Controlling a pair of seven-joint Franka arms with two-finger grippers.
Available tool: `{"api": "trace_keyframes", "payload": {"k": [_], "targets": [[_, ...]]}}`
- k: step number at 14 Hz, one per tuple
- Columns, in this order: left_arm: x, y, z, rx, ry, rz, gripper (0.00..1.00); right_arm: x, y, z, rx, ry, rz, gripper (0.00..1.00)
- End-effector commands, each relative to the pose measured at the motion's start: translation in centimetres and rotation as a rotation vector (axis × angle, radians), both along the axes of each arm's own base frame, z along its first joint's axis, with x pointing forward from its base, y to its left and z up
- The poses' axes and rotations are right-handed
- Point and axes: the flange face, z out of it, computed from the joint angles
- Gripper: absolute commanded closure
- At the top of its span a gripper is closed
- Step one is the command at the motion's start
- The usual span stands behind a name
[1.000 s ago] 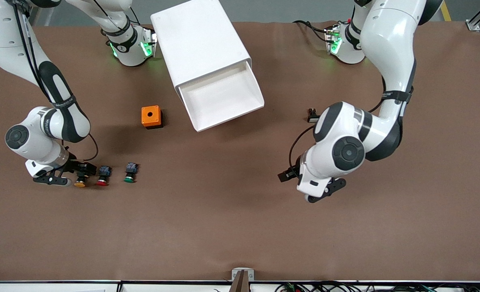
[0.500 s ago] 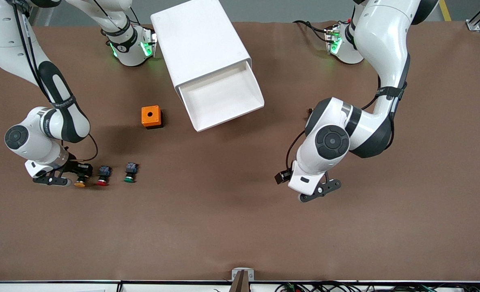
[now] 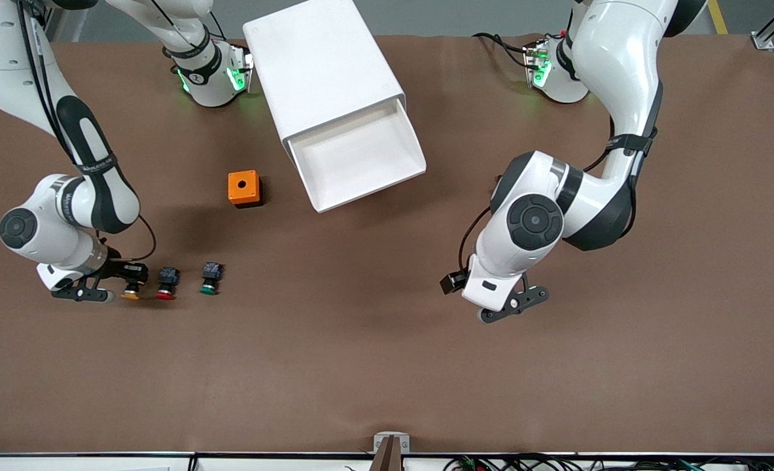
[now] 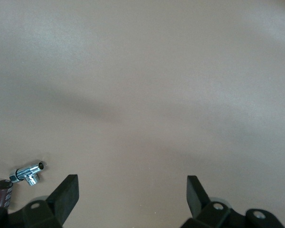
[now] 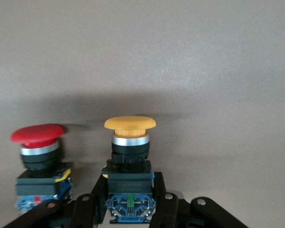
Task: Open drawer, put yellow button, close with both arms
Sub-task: 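Grasp the yellow-capped button with the right gripper and lift it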
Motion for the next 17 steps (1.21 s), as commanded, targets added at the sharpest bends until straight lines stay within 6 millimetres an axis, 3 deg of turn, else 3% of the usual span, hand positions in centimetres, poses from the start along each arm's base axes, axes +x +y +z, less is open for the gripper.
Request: {"api": "trace_keyframes", "payload": {"k": [1, 6, 10, 17], "targets": [[-0.4, 0.3, 0.6, 0.014, -0.009, -0.014, 0.00, 0.8, 1.5, 4.4, 0.010, 0.011, -0.038, 1.00], [-0.5, 0.2, 0.7, 0.013, -0.010, -0.015, 0.00, 2.1, 7.9, 12.4, 0.008, 0.099, -0.156, 1.00], [-0.5, 0.2, 0.7, 0.013, -0.010, -0.015, 0.00, 0.5, 13.2, 18.7, 0.025, 0.121, -0.246, 1.00], [-0.3, 0.5, 0.8, 0.012, -0.011, -0.010, 0.00, -2.3, 22.1, 27.6, 0.036, 0.161, -0.392, 1.00]]}}
